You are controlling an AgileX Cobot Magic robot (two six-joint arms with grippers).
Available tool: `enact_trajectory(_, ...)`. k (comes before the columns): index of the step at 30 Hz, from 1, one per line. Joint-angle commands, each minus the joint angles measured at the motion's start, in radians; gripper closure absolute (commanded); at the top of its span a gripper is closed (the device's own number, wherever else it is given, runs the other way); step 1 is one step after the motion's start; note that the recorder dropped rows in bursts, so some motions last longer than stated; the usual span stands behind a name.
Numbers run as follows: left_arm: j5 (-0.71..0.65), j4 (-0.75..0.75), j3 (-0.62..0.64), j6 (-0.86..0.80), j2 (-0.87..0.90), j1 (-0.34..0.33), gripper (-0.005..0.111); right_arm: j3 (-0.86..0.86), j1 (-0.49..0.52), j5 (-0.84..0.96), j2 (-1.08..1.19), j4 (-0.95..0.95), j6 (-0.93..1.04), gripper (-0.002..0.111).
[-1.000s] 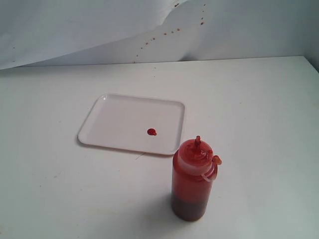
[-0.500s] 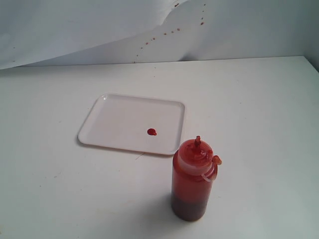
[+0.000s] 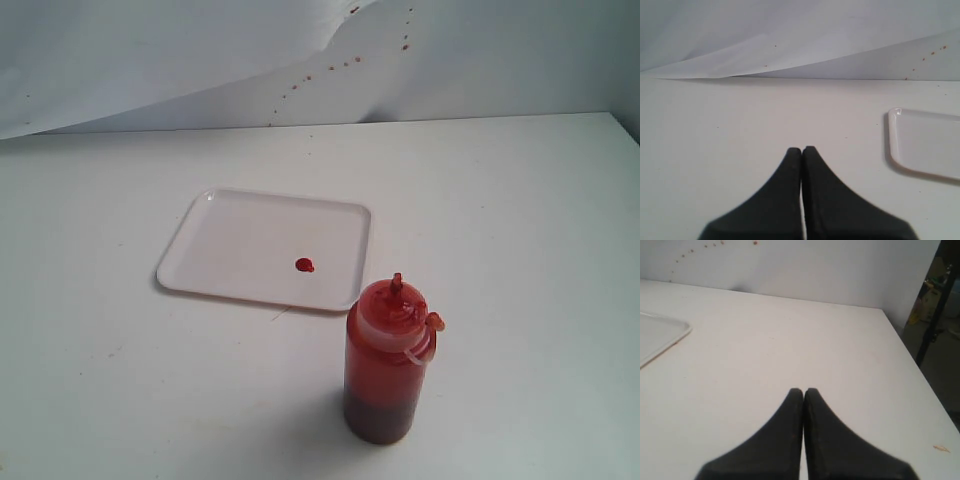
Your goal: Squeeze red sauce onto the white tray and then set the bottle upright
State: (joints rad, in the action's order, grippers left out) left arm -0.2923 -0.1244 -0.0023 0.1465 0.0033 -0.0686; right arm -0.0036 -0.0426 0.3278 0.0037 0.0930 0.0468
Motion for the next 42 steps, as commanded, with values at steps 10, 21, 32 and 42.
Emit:
enact_trajectory(10,0.009,0.003,0.002,-0.001,-0.003,-0.002,0.107,0.004,0.043,0.014,-0.004,-0.009,-0.002,0.108)
enact_trajectory(21,0.009,0.003,0.002,0.003,-0.003,-0.002,0.107,0.004,0.043,0.014,-0.004,-0.009,-0.002,0.108)
enact_trajectory(32,0.009,0.003,0.002,-0.001,-0.003,-0.002,0.107,0.004,0.045,0.014,-0.004,-0.041,-0.07,0.108)
enact_trajectory(42,0.009,0.003,0.002,0.003,-0.003,-0.002,0.107,0.004,0.075,0.014,-0.004,-0.041,-0.07,0.108)
